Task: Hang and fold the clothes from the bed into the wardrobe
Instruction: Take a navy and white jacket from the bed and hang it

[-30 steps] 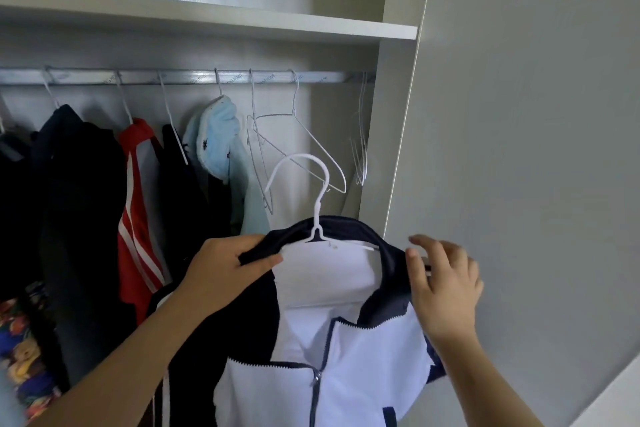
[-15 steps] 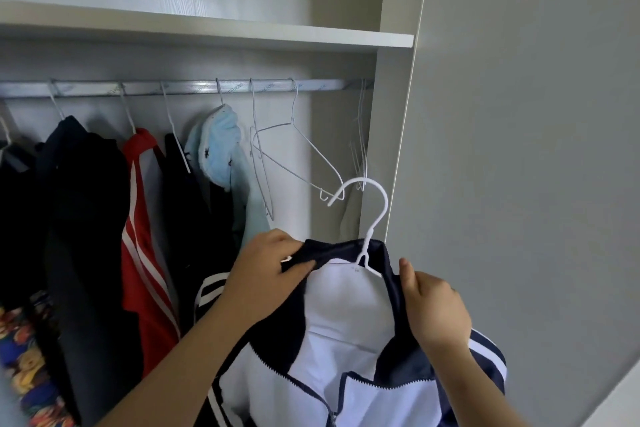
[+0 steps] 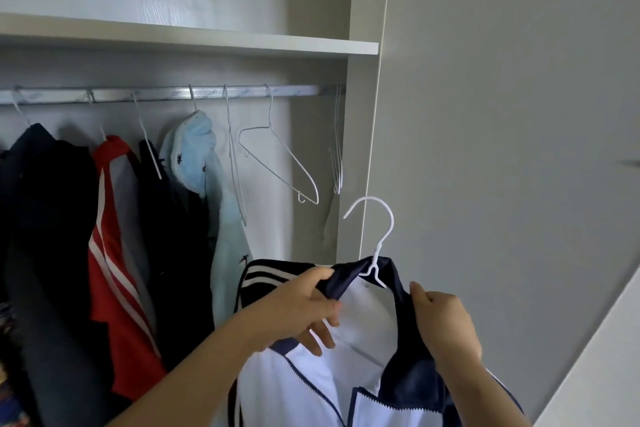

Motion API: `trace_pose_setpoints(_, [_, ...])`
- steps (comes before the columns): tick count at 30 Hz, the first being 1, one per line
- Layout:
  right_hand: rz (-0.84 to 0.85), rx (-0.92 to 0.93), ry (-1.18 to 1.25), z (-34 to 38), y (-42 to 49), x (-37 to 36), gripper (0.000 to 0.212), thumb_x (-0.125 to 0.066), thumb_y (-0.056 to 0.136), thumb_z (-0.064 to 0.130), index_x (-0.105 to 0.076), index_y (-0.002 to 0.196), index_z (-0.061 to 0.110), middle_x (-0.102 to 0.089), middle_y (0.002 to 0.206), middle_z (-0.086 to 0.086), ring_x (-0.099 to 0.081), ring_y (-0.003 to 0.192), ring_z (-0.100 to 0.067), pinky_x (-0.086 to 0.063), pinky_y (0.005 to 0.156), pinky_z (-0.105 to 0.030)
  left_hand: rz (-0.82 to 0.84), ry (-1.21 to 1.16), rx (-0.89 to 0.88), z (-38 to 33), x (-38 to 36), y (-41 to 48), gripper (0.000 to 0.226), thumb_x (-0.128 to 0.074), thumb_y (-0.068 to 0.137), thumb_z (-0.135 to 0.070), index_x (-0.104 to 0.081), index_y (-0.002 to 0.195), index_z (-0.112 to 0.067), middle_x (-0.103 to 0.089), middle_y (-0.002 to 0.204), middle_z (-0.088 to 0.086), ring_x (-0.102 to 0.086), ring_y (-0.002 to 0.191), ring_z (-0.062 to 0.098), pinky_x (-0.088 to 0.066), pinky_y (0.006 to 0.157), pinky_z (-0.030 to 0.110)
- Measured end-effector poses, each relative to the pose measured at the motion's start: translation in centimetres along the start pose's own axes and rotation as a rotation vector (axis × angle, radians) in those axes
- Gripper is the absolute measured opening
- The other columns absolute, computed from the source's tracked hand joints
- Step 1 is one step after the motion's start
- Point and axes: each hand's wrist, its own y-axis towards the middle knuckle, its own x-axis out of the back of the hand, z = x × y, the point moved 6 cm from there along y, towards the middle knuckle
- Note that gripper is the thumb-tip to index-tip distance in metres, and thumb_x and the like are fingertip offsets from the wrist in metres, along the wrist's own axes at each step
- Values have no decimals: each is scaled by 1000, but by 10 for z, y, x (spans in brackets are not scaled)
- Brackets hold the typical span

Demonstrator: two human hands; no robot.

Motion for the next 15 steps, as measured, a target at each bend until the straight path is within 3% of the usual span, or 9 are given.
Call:
trace_pose_setpoints(5, [49, -86, 171, -22, 3, 16, 47, -48, 85, 23, -20, 47, 19, -21, 44, 5, -23, 54, -19, -18, 55, -30, -372, 2, -30, -14, 30, 11, 19, -50, 92, -12, -56, 100, -28, -61, 57, -3, -57, 42, 12, -45, 42, 20])
trace_pose_setpoints(8, [127, -88, 255, -27, 5, 13, 46, -51, 85, 22, -22, 50, 20, -22, 43, 6, -23, 53, -18, -18, 54, -29, -511, -10, -44, -19, 41, 15, 20, -50, 90, -11, -61, 90, -28, -59, 59, 0, -54, 41, 10, -43, 41, 18])
trace_pose_setpoints(11, [244, -73, 312, -22, 9, 3, 54, -54, 86, 26, -26, 41, 18, -28, 41, 5, -28, 51, -17, -22, 54, -28, -614, -36, -53, -21, 50, 17, 22, -50, 89, -9, -63, 84, -26, -60, 63, 2, -55, 44, 11, -43, 43, 20])
trace_pose_setpoints(15, [401, -41, 400, -5, 14, -14, 42, -59, 86, 30, -33, 55, 17, -32, 51, 0, -30, 51, -16, -22, 51, -26, -765, -61, -63, -22, 72, 19, 27, -46, 89, -4, -63, 79, -23, -60, 67, 3, -55, 48, 13, -42, 48, 22])
